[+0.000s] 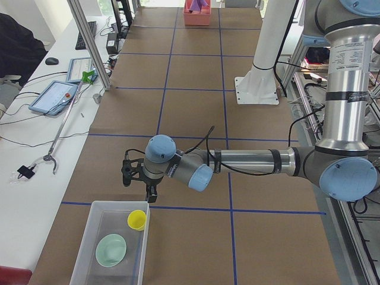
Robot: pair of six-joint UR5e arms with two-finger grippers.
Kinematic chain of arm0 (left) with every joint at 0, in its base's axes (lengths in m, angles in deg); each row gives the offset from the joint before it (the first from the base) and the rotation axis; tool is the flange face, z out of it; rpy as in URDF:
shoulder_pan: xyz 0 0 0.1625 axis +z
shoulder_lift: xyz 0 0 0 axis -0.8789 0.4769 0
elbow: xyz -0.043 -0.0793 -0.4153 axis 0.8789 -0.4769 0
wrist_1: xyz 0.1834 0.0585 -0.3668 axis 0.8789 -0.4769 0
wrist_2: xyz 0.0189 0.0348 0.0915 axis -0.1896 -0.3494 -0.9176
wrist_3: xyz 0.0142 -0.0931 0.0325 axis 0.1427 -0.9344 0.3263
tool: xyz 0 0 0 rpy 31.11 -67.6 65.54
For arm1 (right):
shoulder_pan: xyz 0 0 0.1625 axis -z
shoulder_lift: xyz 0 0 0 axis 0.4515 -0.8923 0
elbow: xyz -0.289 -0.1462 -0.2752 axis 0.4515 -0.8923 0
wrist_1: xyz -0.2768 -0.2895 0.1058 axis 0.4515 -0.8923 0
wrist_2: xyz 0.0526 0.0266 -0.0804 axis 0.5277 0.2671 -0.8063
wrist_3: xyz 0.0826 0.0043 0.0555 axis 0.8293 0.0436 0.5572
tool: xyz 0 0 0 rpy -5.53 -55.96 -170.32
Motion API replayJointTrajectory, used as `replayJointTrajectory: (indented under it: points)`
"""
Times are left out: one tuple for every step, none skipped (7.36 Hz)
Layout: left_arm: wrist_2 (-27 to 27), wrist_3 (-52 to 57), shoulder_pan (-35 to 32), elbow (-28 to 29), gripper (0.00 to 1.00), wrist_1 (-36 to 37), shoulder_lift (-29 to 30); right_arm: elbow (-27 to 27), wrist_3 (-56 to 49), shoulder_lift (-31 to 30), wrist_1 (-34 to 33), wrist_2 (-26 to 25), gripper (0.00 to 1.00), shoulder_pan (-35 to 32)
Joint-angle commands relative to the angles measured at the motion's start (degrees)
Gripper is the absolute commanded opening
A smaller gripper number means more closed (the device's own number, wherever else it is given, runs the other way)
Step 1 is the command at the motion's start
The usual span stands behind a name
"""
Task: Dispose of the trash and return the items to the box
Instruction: 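Lower the cloth into the pink tray and open the right gripper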
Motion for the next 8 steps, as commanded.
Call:
replayJointTrajectory:
  points:
    - [0.07, 0.34, 0.00, -0.08, 0.99, 0.00, 0.16, 0.32, -0.28, 0.78, 0.07, 0.45, 1.00, -0.08]
    - [0.07, 0.95, 0.00, -0.35, 0.99, -0.17, 0.17, 3.10, 0.41, 0.52, 0.16, 1.32, 1.00, -0.17]
    - [0.16, 2.35, -0.09, -0.70, 0.99, -0.44, -0.44, 6.79, 0.77, 0.43, -0.19, 1.94, 1.00, -0.17]
    - [1.81, 5.84, -0.35, -0.87, 0.99, -0.44, -0.54, 9.43, 1.73, 0.17, -0.45, 4.90, 1.00, -0.17]
    - [2.18, 12.14, -0.70, -0.96, 0.99, -0.27, -0.71, 11.38, 5.57, 0.69, -0.37, 8.06, 1.00, -0.08]
    - [3.14, 14.21, -0.88, -3.23, 0.99, 0.26, -2.54, 14.79, 11.52, 0.61, -0.45, 8.70, 1.00, 1.75]
    - [3.58, 14.31, -0.97, -6.12, 0.99, 2.26, -4.47, 16.21, 14.36, 0.61, -0.54, 8.89, 1.00, 3.59]
    - [3.59, 14.49, -1.05, -8.85, 0.99, 2.89, -7.71, 16.40, 17.26, 0.69, -0.11, 10.71, 1.00, 5.09]
